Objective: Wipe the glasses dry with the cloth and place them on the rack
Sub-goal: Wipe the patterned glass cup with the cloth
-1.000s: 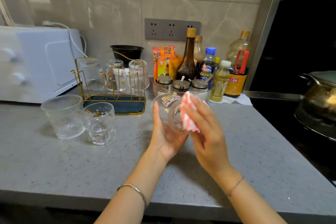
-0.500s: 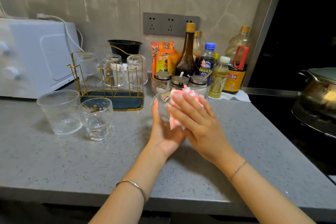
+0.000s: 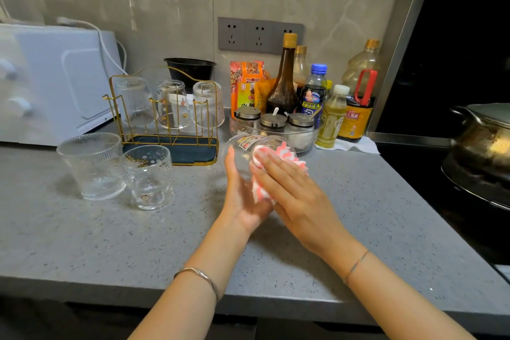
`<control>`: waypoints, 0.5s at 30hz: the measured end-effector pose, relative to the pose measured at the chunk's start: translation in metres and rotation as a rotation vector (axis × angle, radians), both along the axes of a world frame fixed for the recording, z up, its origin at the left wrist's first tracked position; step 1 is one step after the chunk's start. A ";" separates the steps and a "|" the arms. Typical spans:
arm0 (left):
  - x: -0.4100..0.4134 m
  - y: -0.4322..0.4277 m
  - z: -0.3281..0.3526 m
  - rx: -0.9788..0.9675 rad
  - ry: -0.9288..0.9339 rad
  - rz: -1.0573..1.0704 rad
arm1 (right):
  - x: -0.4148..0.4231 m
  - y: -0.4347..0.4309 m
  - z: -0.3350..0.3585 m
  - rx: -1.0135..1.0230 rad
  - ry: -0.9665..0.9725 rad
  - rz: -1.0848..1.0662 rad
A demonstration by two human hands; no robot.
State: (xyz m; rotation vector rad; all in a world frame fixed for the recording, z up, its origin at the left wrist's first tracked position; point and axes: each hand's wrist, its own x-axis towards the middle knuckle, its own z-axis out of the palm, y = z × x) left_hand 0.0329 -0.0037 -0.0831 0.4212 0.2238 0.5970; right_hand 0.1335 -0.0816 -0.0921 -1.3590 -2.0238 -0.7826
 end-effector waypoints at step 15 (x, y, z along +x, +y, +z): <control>0.003 0.001 -0.001 0.068 0.011 0.038 | -0.001 -0.004 0.000 0.026 0.091 -0.054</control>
